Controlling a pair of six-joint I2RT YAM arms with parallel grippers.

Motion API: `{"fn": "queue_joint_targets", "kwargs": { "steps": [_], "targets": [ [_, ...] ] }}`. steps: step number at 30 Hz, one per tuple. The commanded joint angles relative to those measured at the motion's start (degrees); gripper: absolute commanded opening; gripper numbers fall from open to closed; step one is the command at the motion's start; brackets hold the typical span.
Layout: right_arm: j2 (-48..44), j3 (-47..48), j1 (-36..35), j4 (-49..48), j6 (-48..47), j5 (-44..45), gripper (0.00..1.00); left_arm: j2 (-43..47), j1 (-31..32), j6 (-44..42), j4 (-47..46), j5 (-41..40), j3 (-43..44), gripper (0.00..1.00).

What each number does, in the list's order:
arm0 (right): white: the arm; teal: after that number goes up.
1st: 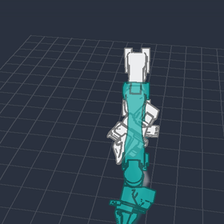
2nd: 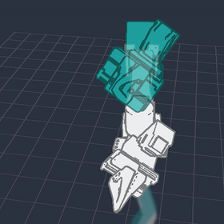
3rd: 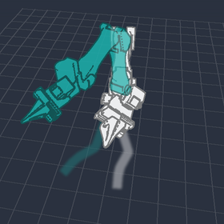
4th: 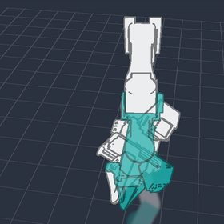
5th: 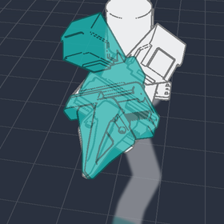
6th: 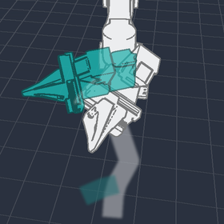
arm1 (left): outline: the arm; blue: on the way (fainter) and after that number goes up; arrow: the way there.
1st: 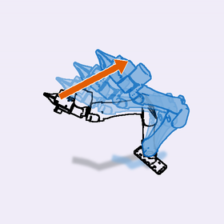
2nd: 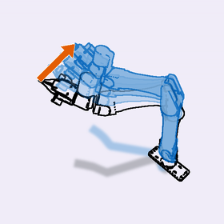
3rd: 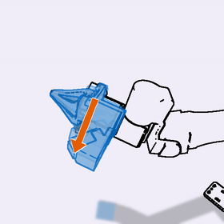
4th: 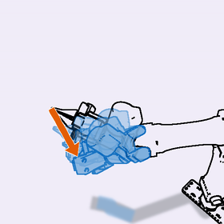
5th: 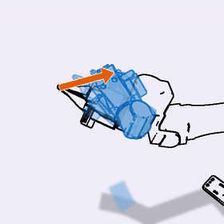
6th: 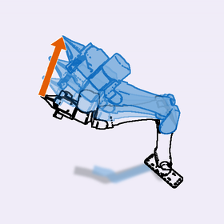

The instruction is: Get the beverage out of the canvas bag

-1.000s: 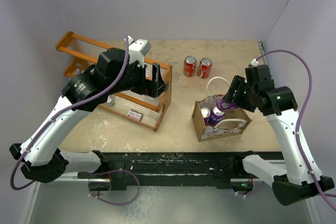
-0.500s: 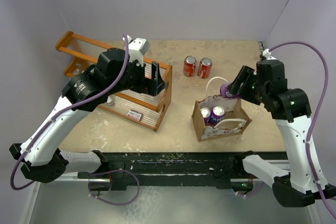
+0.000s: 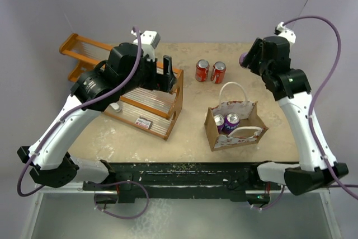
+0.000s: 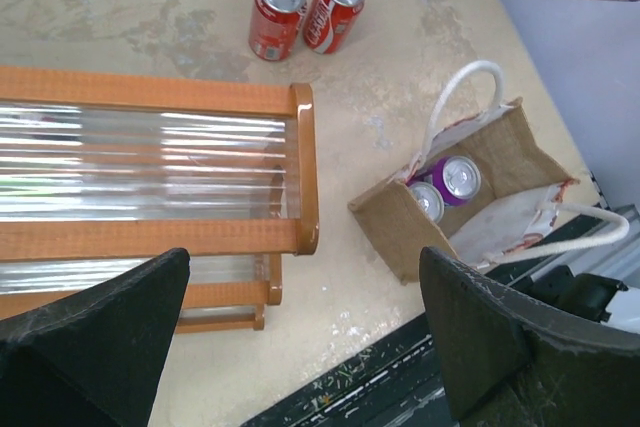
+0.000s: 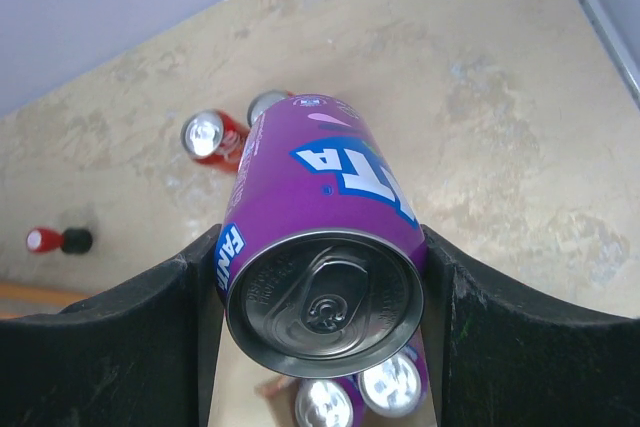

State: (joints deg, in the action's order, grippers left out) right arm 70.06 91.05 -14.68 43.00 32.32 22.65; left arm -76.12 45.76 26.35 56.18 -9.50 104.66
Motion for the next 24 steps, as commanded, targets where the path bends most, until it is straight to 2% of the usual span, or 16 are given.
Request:
{"fn": "queue_joint_targets", "kwargs": {
  "steps": [1,8,12,17,24],
  "targets": [
    [2.84,0.69,0.63,-16.09,0.11,4.99,0.00,-1.50,-0.73,-2.80,-1.06,-4.57,4.08,0.99],
    [10.69,-1.18,3.35,-19.98,0.14,2.91,0.00,-5.61,-1.21,-8.37,-4.85,-5.51,7.41,0.99],
    [15.00,-4.65,3.96,-23.34,-2.60,0.47,0.00,-5.78,-1.20,-11.00,-9.54,-5.07,4.37,0.99],
    [23.26,1.65,4.73,-15.73,-2.46,-2.59,0.00,-7.97,-1.28,-14.50,-8.00,-5.70,10.38,0.99],
    [35.52,8.81,7.30,-9.03,-3.71,-3.48,0.00,-9.11,-1.37,-18.98,-11.12,-6.71,9.45,0.99]
  ]
}}
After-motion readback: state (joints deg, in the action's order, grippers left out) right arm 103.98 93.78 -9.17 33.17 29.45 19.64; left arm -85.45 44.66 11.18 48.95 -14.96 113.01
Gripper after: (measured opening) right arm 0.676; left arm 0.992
